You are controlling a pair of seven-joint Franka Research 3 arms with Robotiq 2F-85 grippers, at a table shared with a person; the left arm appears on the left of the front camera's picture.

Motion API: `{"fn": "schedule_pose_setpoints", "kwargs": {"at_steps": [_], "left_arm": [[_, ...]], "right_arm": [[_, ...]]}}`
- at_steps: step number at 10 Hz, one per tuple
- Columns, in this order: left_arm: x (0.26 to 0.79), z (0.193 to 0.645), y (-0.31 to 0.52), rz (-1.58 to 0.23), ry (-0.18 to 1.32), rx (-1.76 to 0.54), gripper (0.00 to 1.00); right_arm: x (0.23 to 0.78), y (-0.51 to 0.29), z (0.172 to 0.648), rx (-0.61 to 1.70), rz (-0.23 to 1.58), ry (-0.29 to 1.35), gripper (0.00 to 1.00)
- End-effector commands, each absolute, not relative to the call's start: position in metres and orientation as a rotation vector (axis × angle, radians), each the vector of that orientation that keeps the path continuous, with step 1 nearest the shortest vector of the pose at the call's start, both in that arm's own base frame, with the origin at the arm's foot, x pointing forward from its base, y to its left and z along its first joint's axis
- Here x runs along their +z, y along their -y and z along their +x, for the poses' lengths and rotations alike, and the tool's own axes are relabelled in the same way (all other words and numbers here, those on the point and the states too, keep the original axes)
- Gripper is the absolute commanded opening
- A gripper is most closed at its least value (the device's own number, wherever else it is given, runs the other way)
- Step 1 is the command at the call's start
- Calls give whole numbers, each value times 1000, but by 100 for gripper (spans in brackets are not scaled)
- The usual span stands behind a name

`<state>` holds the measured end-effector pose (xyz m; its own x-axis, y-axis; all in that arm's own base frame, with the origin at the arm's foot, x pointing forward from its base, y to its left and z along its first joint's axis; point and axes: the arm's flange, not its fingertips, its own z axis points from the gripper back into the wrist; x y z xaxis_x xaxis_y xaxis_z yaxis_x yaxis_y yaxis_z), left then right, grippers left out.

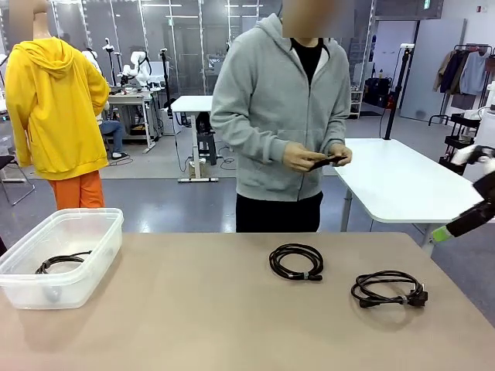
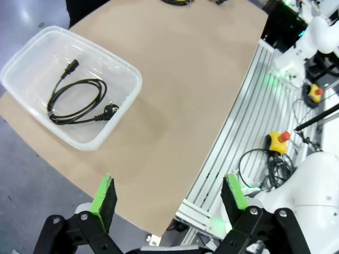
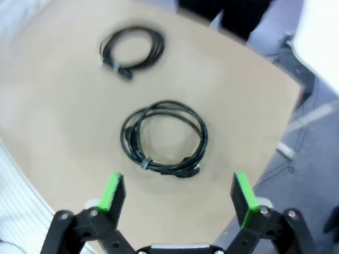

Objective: Organize and store the cables.
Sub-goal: Place the Power Cable into the Organizing box.

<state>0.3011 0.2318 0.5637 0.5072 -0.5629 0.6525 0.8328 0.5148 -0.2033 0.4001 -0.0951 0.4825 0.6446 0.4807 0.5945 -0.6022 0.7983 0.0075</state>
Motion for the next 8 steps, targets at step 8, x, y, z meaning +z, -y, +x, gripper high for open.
{"fn": "schedule_pose_setpoints", "kwargs": {"at_steps": [8], "left_arm": [[567, 302, -232, -539, 550, -878, 100]], "right_arm": [[469, 8, 433, 1455, -116, 318, 100]]}}
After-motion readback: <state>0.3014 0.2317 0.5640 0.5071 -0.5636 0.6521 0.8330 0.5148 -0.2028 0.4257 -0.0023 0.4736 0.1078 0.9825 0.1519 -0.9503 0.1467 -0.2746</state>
